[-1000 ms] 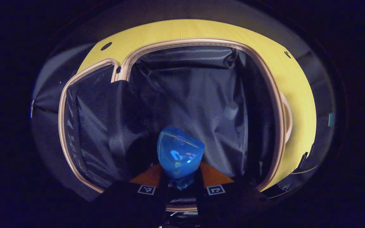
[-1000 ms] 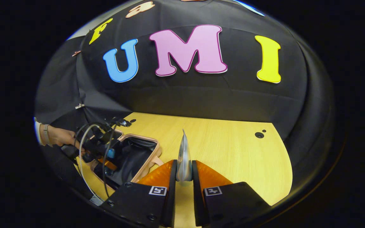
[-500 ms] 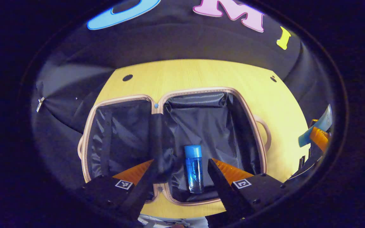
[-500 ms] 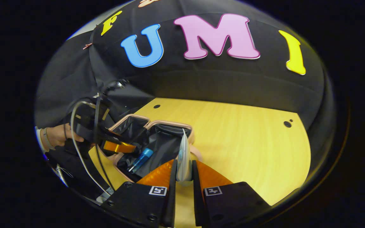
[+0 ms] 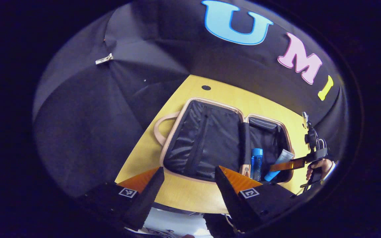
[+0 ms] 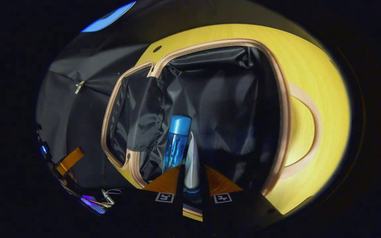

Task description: First open the suitcase, pack the skin care products into it, and then close the suitcase.

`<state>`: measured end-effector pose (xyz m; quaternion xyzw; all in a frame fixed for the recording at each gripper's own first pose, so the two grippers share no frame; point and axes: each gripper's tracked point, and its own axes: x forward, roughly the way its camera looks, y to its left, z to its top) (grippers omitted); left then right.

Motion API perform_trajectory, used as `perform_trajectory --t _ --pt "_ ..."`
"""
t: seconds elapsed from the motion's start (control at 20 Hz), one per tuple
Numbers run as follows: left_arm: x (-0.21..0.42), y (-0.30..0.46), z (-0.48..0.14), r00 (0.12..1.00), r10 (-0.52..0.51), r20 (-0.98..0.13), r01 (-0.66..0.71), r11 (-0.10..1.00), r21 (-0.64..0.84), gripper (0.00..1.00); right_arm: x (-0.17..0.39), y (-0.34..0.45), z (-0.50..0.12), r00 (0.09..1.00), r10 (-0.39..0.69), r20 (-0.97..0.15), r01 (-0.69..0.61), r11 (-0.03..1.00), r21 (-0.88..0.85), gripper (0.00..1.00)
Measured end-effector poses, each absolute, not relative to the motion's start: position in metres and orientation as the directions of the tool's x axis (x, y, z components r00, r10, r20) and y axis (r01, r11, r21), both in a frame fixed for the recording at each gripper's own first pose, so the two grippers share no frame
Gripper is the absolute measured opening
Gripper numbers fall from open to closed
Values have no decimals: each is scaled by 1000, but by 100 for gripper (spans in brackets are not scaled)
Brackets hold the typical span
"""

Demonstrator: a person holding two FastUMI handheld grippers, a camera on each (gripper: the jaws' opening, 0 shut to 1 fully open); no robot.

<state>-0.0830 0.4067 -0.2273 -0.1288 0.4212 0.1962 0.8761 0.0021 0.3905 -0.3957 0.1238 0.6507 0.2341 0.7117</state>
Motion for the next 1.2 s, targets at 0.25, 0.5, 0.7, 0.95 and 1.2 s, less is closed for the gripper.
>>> perform_trajectory --t 0.25,0.5,0.7,0.95,1.2 --pt "-96 453 -240 541 272 -795 -530 845 -71 97 10 399 -390 77 502 -862 -142 861 489 74" --pt "-32 513 -237 573 232 -786 -595 777 -204 97 21 379 -319 283 535 -797 -330 834 442 98" --pt "9 561 -284 408 215 -887 -636 764 -107 97 22 343 -280 370 523 -768 -332 846 416 97" --pt "39 562 -353 273 183 -944 -637 770 -34 96 21 289 -275 417 442 -794 -261 895 361 97" --pt "48 562 -355 256 217 -942 -529 847 51 17 23 267 -267 455 413 -789 -221 911 349 97"
